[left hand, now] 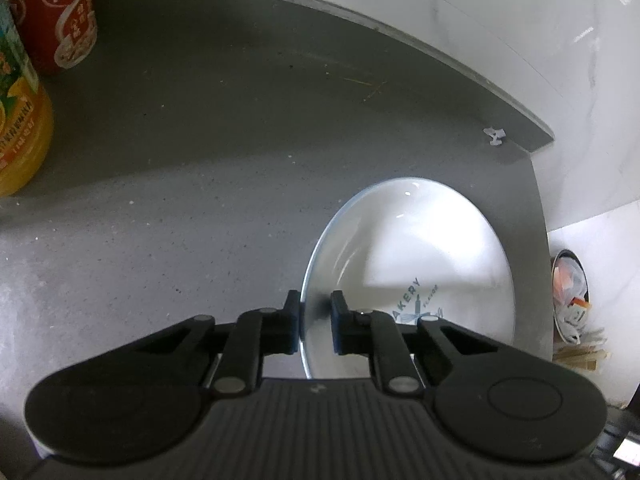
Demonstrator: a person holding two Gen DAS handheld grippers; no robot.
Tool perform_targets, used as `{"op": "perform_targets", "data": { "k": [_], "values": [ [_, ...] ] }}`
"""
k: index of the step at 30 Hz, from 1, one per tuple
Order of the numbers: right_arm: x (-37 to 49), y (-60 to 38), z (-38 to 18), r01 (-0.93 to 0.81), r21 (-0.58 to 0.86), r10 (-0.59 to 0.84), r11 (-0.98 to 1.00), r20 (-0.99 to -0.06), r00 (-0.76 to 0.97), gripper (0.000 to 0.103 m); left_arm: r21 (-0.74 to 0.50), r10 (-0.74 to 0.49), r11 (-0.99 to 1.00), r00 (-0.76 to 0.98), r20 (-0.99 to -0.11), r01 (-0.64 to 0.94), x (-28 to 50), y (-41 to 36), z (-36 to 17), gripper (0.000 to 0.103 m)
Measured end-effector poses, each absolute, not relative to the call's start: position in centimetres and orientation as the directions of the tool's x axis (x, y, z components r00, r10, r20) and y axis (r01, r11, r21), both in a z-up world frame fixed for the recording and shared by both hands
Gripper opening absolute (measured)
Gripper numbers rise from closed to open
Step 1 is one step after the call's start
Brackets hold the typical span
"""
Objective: Organize plates and bowls
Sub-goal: 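Close both grippers on the rim of the BAKERY plate, then lift the BAKERY plate with both grippers and lower it onto the plate stack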
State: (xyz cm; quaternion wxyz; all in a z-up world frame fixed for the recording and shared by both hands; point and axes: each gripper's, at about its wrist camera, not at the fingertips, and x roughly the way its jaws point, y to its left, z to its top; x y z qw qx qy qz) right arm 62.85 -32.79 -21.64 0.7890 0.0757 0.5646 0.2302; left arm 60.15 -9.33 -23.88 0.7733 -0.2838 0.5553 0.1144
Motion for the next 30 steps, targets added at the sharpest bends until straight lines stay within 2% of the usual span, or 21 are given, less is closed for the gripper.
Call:
{"op": "perform_targets", "data": {
  "k": [6,30],
  "values": [
    [61.9,-33.7,-20.2,-0.297,0.388,0.470,0.872,-0.833,0.293,0.013,-0.352,-0.172,0.812,0.386,-0.906,-0.465,59.3,-9.0,-22.6,0.009],
    [54.1,-33.5,-10.6,-0.322,0.327,0.448,0.889,-0.767,0.459,0.014,-0.425,-0.220,0.839,0.503,-0.836,-0.339,53.1,-8.9,-13.9,0.009]
  ]
}}
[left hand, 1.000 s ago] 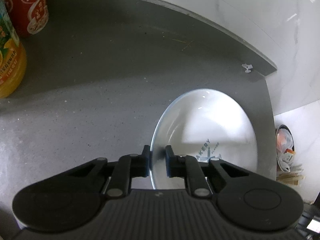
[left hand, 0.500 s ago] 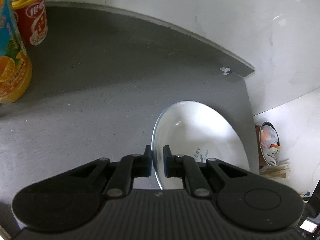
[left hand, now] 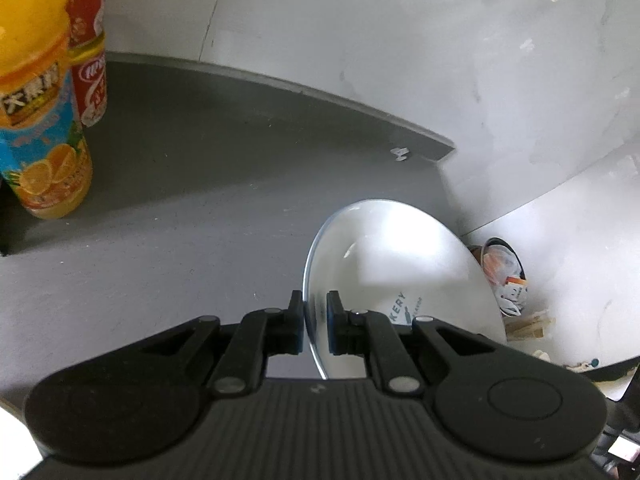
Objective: Organize plates and bowls
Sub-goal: 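Lift the BAKERY plate with both grippers and lower it onto the plate stack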
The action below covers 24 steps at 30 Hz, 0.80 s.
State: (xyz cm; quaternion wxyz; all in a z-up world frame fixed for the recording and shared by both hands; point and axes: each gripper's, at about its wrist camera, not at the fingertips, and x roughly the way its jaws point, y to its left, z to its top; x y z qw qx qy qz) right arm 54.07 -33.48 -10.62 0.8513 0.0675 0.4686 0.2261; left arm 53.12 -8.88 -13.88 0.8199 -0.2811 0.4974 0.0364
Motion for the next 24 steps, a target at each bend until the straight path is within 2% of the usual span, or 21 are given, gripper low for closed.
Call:
{"op": "perform_targets", "data": {
  "k": [8,24],
  "values": [
    [50.7,-32.2,-8.4,-0.293,0.357,0.459,0.887,-0.754,0.470,0.014,-0.445,-0.230,0.838,0.534,-0.813,-0.317,49.6,-7.4,-11.5,0.009],
    [43.2,-25.3,-6.4,-0.356,0.353,0.493,0.865,-0.730,0.473,0.014,-0.437,-0.194,0.836,0.565,-0.802,-0.333,40.4,-1.1,-9.4,0.009]
  ]
}}
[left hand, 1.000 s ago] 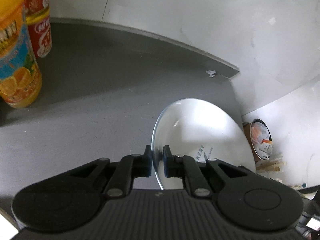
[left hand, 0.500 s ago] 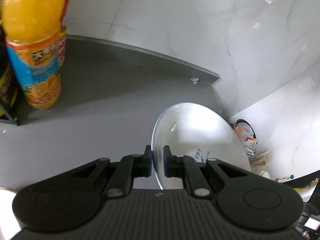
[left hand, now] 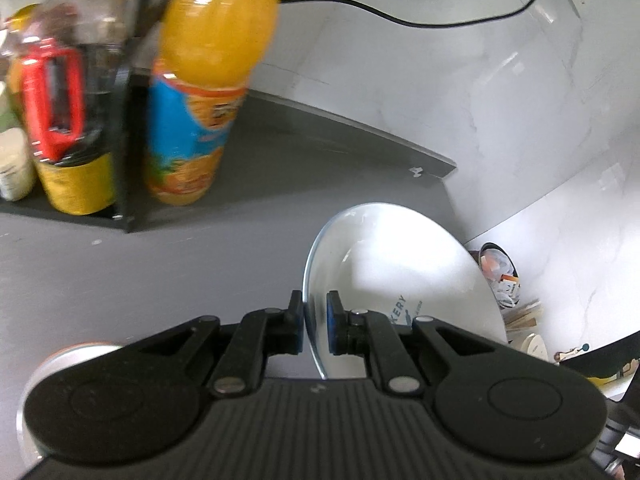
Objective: Organize plates and bowls
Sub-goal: 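Lift the BAKERY plate with both grippers and lower it onto the plate stack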
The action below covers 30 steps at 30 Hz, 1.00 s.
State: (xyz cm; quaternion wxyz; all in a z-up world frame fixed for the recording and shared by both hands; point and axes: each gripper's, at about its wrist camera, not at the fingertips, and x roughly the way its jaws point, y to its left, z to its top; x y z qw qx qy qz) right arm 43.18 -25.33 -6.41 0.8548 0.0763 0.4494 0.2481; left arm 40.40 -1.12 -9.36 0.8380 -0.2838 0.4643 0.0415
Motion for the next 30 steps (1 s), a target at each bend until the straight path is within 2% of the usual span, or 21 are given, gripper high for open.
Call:
{"op": "perform_targets", "data": {
  "k": [12,30],
  "values": [
    [37.2,-19.9,-7.9,-0.388,0.355,0.507,0.850,-0.750,0.425,0.015,-0.432,-0.166,0.816,0.560,-0.811,-0.383,33.1,4.4,-10.3,0.009],
    [32.4,-15.4,-11.2,-0.451,0.298,0.478,0.841,-0.802,0.360,0.015,-0.419,-0.146,0.779,0.515,-0.845,-0.467,26.5,8.0,-14.7,0.009]
  ]
}}
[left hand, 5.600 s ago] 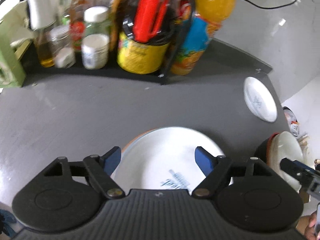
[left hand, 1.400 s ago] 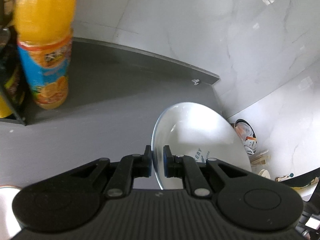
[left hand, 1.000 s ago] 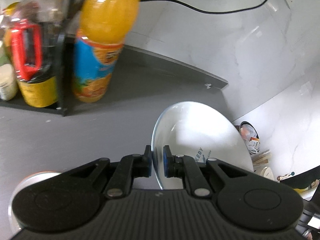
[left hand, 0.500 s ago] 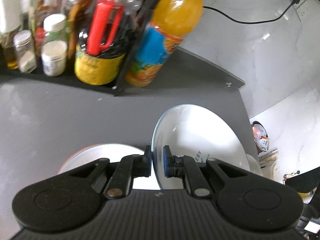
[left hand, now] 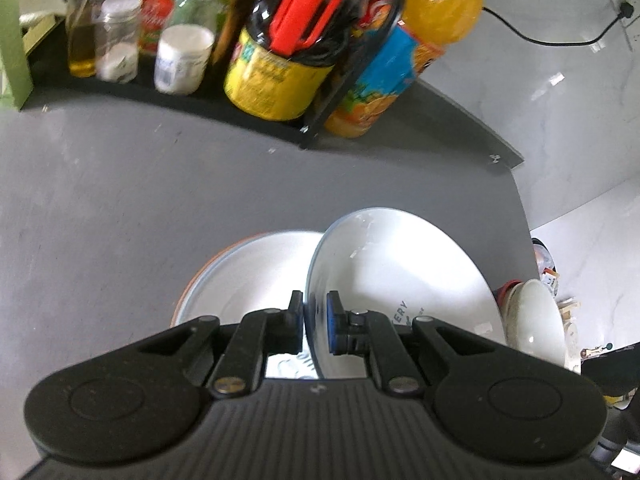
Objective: Organize plates and bowls
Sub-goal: 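Lift the BAKERY plate with both grippers and lower it onto the plate stack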
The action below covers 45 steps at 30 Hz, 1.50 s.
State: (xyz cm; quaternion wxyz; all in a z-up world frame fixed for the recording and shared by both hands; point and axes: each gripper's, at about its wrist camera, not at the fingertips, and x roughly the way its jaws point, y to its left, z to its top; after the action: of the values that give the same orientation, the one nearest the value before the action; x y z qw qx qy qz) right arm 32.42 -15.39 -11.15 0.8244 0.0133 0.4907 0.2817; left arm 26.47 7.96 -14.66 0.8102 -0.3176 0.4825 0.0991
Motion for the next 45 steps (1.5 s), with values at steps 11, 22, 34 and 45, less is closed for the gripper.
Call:
{"op": "perform_targets", "data": {
  "k": [11,22,34,45],
  "values": [
    [31.0,-13.6,-13.6,-0.488,0.267,0.451,0.831,-0.836,0.311,0.015,-0.399,-0.140,0.757,0.469,-0.872,-0.517,24.1,9.0,-18.0,0.009],
    [31.0,-12.3,-14.9,-0.494,0.249,0.428,0.833,-0.856,0.290,0.015,-0.379,-0.130,0.754,0.442,-0.887,-0.538,23.4,9.9,-19.8,0.010],
    [31.3,-11.6,-15.5,-0.478,0.246,0.412,0.843,-0.867,0.281,0.015,-0.360,-0.136,0.775,0.418,-0.898,-0.520,24.2,10.2,-19.8,0.013],
    [31.5,-11.4,-16.0,-0.466,0.250,0.407,0.849,-0.872,0.273,0.015,-0.376,-0.179,0.738,0.375,-0.910,-0.560,24.6,10.6,-19.6,0.023]
  ]
}}
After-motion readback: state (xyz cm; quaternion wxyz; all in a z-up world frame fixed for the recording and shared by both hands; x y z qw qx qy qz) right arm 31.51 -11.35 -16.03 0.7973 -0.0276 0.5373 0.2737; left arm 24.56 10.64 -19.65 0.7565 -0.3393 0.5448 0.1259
